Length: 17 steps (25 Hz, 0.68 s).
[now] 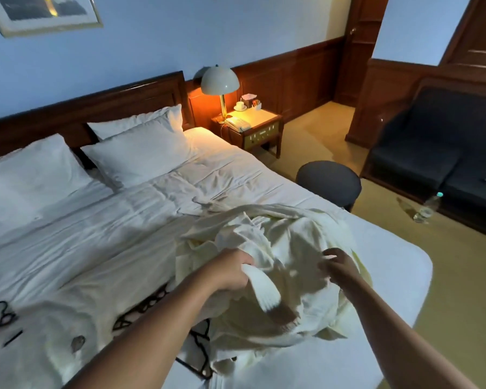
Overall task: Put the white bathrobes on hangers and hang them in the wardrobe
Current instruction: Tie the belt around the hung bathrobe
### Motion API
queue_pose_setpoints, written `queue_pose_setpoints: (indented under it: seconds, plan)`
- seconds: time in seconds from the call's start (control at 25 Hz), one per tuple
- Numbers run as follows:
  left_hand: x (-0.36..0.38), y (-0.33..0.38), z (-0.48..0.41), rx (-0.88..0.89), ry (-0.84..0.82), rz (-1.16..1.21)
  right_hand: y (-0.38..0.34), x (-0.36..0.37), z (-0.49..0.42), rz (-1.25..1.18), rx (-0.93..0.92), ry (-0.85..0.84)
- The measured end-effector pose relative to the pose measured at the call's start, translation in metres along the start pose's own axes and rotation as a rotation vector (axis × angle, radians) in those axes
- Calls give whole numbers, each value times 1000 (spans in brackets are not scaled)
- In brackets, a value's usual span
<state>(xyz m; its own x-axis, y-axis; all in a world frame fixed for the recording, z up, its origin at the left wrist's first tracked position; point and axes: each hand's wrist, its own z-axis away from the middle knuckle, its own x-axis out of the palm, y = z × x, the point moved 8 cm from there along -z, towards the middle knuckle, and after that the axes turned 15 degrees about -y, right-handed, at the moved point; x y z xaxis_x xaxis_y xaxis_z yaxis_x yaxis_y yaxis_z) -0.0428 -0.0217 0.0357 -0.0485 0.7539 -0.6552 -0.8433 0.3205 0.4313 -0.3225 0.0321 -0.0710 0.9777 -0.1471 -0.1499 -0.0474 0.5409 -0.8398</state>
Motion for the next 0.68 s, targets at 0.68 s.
queue_pose_setpoints:
  seconds: [0.68]
  plan:
    - [-140,7,22,209,694,755,-125,-7,-58,-377,-168,53]
